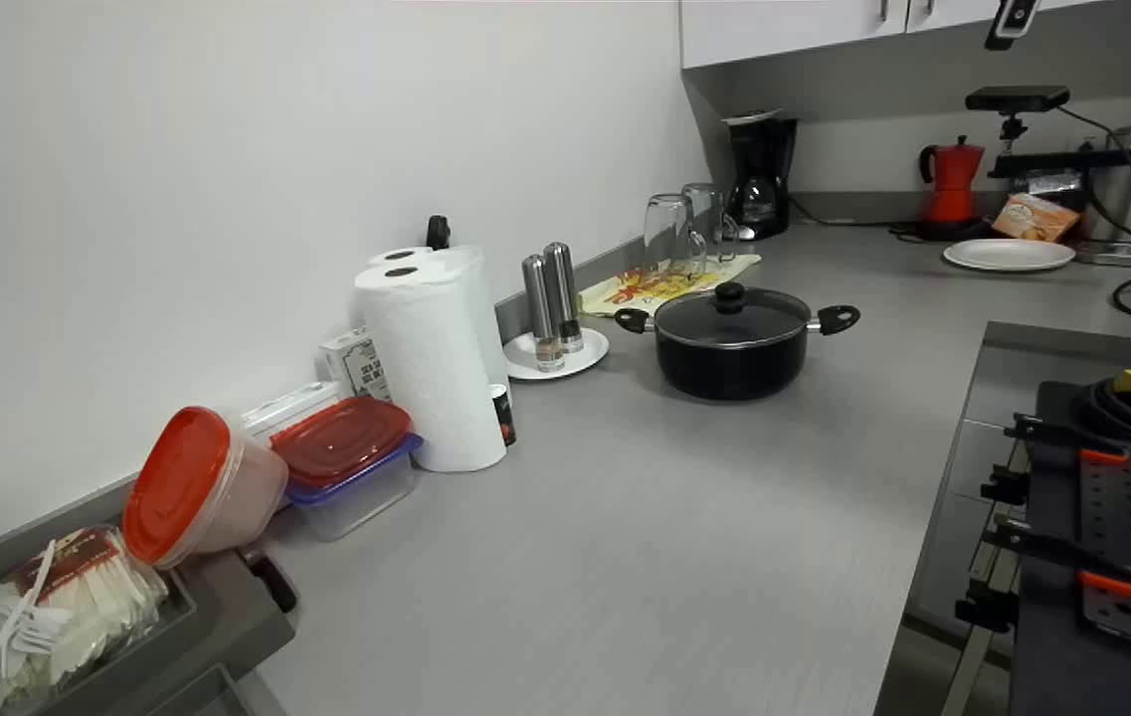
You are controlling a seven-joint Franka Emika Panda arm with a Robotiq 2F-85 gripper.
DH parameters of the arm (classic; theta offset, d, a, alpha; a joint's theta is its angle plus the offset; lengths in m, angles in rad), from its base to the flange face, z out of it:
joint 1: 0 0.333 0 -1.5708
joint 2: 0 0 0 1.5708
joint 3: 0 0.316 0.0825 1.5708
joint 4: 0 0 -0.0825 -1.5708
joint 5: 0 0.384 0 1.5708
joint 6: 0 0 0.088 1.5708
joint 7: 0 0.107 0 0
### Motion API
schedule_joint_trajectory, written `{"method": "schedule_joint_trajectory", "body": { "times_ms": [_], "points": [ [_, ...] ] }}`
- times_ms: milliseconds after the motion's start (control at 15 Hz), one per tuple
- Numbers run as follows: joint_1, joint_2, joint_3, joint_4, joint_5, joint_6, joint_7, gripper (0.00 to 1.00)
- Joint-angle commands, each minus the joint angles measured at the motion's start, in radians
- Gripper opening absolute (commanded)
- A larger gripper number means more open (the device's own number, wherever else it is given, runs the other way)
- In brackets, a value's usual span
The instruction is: Remove the glass lid from the black pot.
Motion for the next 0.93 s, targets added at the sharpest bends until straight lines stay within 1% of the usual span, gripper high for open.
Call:
{"method": "schedule_joint_trajectory", "body": {
  "times_ms": [0,467,667,867],
  "points": [
    [0.001,0.001,0.0,0.003,0.0,-0.003,0.001,1.0],
    [0.001,0.001,0.0,0.003,0.0,-0.003,0.001,1.0],
    [0.023,0.105,-0.01,0.036,0.001,0.081,-0.012,1.0],
    [0.036,0.249,-0.019,0.072,-0.004,0.226,-0.023,1.0]
  ]
}}
